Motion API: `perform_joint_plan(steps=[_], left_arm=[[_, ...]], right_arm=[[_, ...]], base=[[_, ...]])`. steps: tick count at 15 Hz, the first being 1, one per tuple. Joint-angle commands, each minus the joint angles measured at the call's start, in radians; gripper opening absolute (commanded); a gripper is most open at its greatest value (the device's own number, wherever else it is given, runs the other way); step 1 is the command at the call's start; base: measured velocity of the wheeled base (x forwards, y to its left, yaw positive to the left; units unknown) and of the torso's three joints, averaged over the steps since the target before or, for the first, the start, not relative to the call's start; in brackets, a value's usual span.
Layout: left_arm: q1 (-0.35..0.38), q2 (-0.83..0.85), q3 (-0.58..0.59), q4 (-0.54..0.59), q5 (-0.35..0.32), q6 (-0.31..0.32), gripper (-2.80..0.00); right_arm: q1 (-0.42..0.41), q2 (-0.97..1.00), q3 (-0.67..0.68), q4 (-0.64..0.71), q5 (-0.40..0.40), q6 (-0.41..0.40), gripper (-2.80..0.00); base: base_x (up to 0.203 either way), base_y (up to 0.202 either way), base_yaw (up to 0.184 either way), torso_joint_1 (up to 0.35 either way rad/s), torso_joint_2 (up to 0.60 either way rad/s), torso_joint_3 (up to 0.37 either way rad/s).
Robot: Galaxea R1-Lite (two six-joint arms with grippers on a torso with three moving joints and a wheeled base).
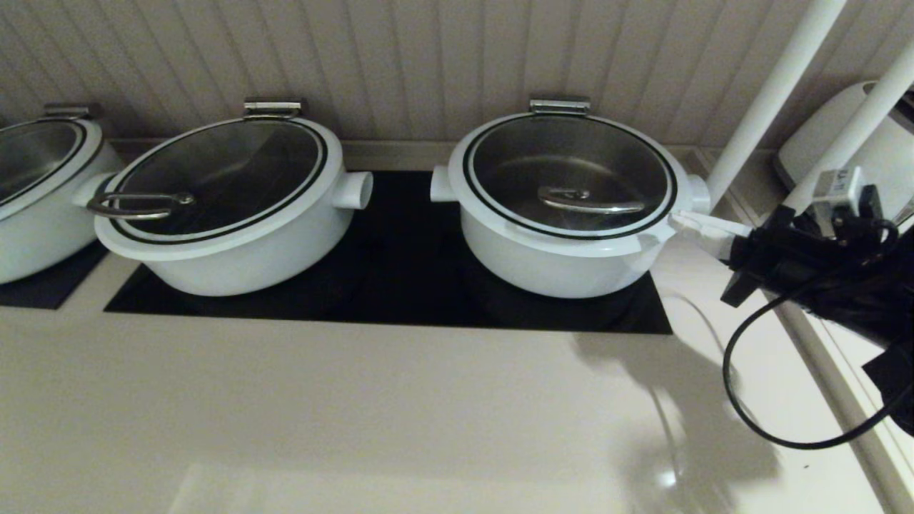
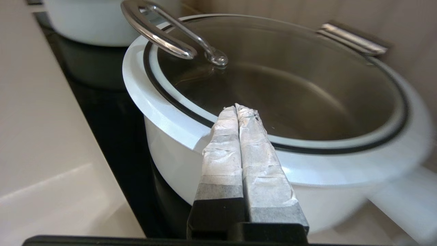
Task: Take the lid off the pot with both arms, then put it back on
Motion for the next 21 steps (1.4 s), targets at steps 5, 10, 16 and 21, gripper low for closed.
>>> perform_joint_plan(steps=[5, 10, 16, 21], left_arm=[[0.0, 0.001, 0.0, 0.0, 0.0, 0.0, -2.8], [-0.001, 0.001, 0.0, 0.0, 0.0, -0.001, -2.8], [-0.001, 0.001, 0.0, 0.0, 0.0, 0.0, -2.8], [0.001, 0.001, 0.0, 0.0, 0.0, 0.0, -2.8]], right_arm=[[-0.014, -0.279, 0.266, 0.002, -0.09, -0.001, -2.8], [-0.028, -0.579, 0.561, 0.087, -0.196, 0.0, -2.8], [-0.036, -1.037, 0.575, 0.612, -0.367, -0.001, -2.8], [-0.03, -1.484, 0.575, 1.242, -0.557, 0.011, -2.8]], base=[[0.0, 0.0, 0.0, 0.0, 0.0, 0.0], [0.0, 0.0, 0.0, 0.0, 0.0, 0.0], [0.0, 0.0, 0.0, 0.0, 0.0, 0.0], [0.0, 0.0, 0.0, 0.0, 0.0, 0.0]])
